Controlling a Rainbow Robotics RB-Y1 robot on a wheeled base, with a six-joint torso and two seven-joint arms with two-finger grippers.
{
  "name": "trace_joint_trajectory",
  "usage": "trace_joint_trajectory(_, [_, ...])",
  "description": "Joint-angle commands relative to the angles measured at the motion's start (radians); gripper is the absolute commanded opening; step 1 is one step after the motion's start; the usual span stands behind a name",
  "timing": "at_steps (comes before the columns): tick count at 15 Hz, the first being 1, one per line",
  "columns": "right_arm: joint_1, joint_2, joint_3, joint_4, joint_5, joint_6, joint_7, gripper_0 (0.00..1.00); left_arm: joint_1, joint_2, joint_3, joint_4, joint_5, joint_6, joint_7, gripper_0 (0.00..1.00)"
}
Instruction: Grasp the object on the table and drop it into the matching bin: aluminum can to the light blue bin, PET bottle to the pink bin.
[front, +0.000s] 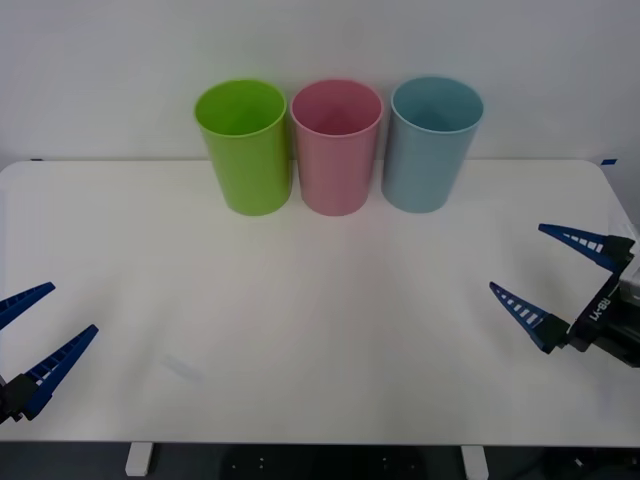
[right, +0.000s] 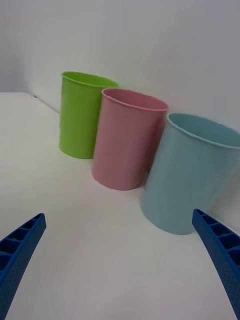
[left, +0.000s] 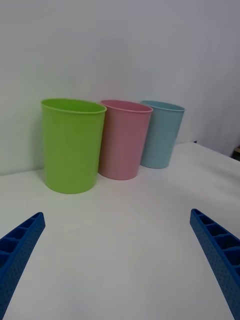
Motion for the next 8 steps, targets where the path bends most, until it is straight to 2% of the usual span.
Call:
trace_joint_trajectory(1, [0.066, -0.001, -0.005, -0.03, -0.015, -0.006, 0.003, 1.0, 0.0, 0.0, 0.0, 0.0, 0.0, 0.0, 0.0, 1.0])
trace_joint_trajectory(8, [0.155, 0.0, -0.018, -0.049, -0.02, -0.032, -0.003, 1.0, 0.0, 0.0, 0.0, 0.0, 0.0, 0.0, 0.0, 1.0])
